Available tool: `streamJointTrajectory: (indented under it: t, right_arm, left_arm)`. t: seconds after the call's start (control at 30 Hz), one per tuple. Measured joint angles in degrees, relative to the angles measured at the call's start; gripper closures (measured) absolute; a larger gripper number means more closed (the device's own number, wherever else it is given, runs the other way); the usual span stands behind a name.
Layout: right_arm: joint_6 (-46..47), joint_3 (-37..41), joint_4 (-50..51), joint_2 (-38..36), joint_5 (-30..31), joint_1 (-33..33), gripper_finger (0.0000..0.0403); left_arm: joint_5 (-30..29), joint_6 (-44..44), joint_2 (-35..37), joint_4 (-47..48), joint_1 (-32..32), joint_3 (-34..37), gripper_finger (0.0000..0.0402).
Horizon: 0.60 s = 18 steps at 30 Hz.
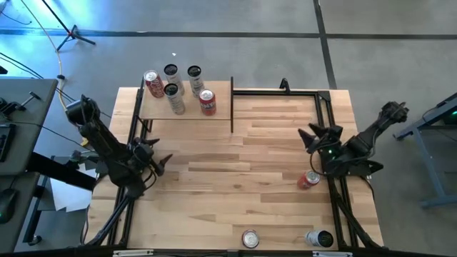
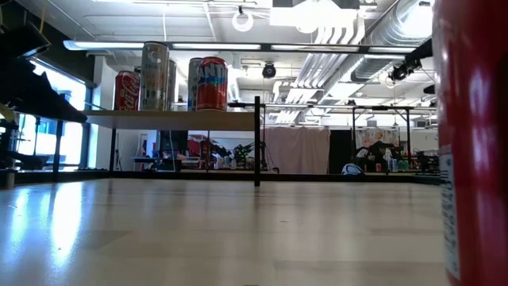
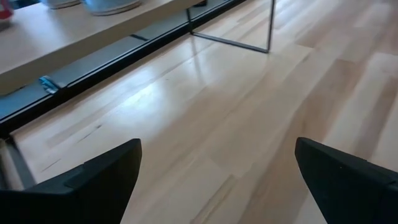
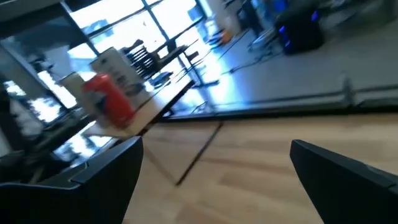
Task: Place canned beverage on shelf
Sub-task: Put the top orange soda can on the shelf
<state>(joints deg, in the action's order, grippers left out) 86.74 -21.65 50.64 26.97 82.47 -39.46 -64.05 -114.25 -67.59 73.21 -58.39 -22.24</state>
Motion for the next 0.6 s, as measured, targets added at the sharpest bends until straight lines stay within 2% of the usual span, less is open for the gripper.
streamJointTrajectory:
  t: [0.13, 0.4, 0.5, 0.6]
  right_arm:
    - [-12.56, 0.00, -14.94, -0.03, -3.79, -1.22, 0.0009]
    - [-43.98, 0.00, -46.71, -0.01, -23.83, 4.44, 0.0009]
    - [-55.42, 0.00, -53.44, 0.01, -30.26, 8.99, 0.0009]
    - [-65.00, 0.00, -55.56, -0.01, -35.70, 15.06, 0.0009]
  left_arm:
    - [0.00, -0.02, 0.00, 0.00, 2.33, 0.00, 0.0002]
    - [0.00, -0.06, 0.00, -0.01, 5.46, 0.00, 0.0002]
    - [0.00, -0.03, 0.00, 0.00, 6.01, 0.00, 0.0002]
    - [0.00, -0.01, 0.00, -0.02, 6.42, 0.00, 0.0002]
